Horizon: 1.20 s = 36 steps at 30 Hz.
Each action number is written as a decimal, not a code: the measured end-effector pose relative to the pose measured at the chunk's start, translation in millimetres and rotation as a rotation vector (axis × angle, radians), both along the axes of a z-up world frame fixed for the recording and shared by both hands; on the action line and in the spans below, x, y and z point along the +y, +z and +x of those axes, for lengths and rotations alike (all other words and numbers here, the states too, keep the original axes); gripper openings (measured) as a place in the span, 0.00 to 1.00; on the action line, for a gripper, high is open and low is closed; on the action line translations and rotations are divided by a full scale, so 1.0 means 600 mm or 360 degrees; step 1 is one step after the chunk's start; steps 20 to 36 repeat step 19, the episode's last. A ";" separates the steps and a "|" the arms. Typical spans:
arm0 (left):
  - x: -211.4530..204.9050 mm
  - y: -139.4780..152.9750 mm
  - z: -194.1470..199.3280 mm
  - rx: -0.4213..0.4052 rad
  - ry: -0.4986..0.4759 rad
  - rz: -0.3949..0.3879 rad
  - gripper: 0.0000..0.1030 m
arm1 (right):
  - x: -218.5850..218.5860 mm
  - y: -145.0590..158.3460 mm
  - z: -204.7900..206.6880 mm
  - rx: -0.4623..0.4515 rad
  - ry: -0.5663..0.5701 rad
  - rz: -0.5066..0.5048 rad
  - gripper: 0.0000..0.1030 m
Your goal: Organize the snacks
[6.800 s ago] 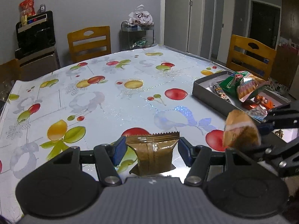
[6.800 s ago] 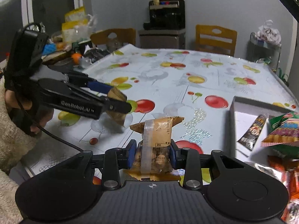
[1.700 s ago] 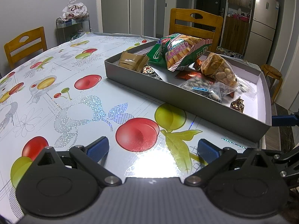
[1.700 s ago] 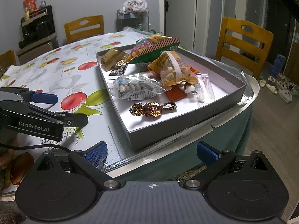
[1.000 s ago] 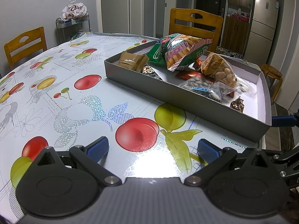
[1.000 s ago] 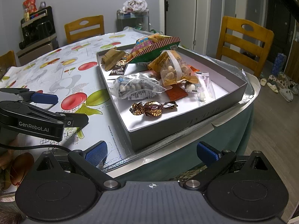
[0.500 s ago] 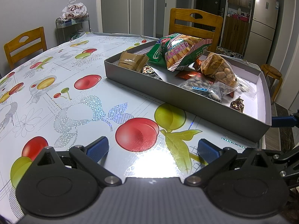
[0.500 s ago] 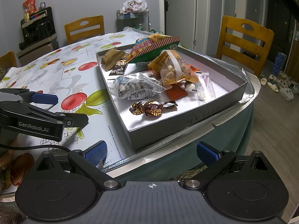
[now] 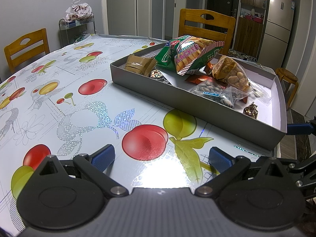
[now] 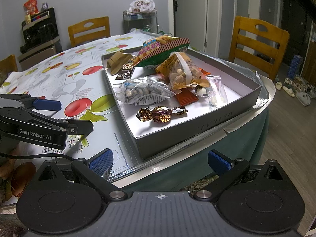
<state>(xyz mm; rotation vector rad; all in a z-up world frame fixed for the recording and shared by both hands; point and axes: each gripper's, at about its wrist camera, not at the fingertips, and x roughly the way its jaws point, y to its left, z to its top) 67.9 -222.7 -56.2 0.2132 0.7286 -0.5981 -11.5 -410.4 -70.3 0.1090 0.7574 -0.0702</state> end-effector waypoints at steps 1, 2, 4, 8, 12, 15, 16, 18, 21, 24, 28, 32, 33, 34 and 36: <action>0.000 0.000 0.001 0.0000 0.0000 0.0000 1.00 | 0.000 0.000 0.000 0.0000 0.0000 0.0000 1.00; 0.000 0.000 0.000 0.0000 0.0000 0.0000 1.00 | 0.000 0.000 0.000 0.0000 0.0000 0.0001 1.00; 0.000 0.000 0.000 0.0000 0.0000 0.0000 1.00 | 0.001 0.000 0.000 0.0000 0.0000 0.0001 1.00; -0.002 0.000 0.000 -0.0001 -0.0020 -0.0004 1.00 | 0.000 0.000 0.000 0.0000 0.0000 0.0001 1.00; -0.004 -0.002 -0.001 -0.0001 -0.0029 -0.0005 1.00 | 0.000 0.000 0.000 0.0000 -0.0001 0.0003 1.00; -0.002 -0.001 -0.002 0.0001 -0.0038 -0.0021 1.00 | 0.000 0.000 0.000 -0.0001 -0.0001 0.0001 1.00; -0.001 0.000 -0.002 0.0003 -0.0050 -0.0043 1.00 | 0.000 0.000 0.000 -0.0001 -0.0001 0.0001 1.00; -0.001 -0.001 -0.001 0.0007 -0.0039 -0.0030 1.00 | 0.000 0.000 0.000 0.0000 0.0000 0.0002 1.00; -0.004 -0.002 -0.001 0.0004 -0.0028 -0.0011 1.00 | 0.001 0.000 0.000 0.0000 0.0000 0.0001 1.00; -0.004 -0.002 -0.001 0.0004 -0.0028 -0.0011 1.00 | 0.001 0.000 0.000 0.0000 0.0000 0.0001 1.00; -0.004 -0.002 -0.001 0.0004 -0.0028 -0.0011 1.00 | 0.001 0.000 0.000 0.0000 0.0000 0.0001 1.00; -0.004 -0.002 -0.001 0.0004 -0.0028 -0.0011 1.00 | 0.001 0.000 0.000 0.0000 0.0000 0.0001 1.00; -0.004 -0.002 -0.001 0.0004 -0.0028 -0.0011 1.00 | 0.001 0.000 0.000 0.0000 0.0000 0.0001 1.00; -0.004 -0.002 -0.001 0.0004 -0.0028 -0.0011 1.00 | 0.001 0.000 0.000 0.0000 0.0000 0.0001 1.00; -0.004 -0.002 -0.001 0.0004 -0.0028 -0.0011 1.00 | 0.001 0.000 0.000 0.0000 0.0000 0.0001 1.00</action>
